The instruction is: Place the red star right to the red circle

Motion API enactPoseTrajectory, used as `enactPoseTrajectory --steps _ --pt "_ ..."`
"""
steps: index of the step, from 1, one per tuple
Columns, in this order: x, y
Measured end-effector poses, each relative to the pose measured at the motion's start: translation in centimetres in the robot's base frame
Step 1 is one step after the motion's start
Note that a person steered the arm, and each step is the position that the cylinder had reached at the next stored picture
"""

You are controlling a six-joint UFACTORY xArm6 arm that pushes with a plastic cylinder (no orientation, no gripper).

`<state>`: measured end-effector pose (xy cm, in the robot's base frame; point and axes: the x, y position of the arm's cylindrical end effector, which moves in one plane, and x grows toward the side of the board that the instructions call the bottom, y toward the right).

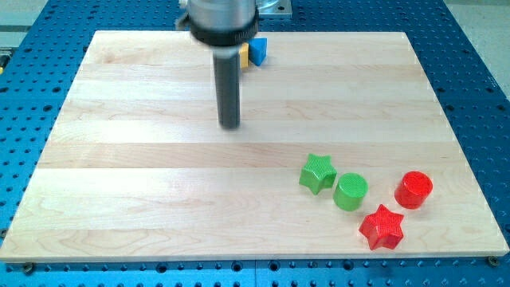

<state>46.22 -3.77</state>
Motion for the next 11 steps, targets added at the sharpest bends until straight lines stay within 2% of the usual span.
enactPoseTrajectory --steps 1,2,3,4,5,6,9,10,11 --pt "11.2 4.5" --pt "15.6 9.5" --pt "15.7 10.1" --pt "15.6 15.6" --pt "15.5 23.8" --pt "12.7 25.8" --pt "0.8 25.9" --pt "3.0 25.5" --pt "4.0 22.8"
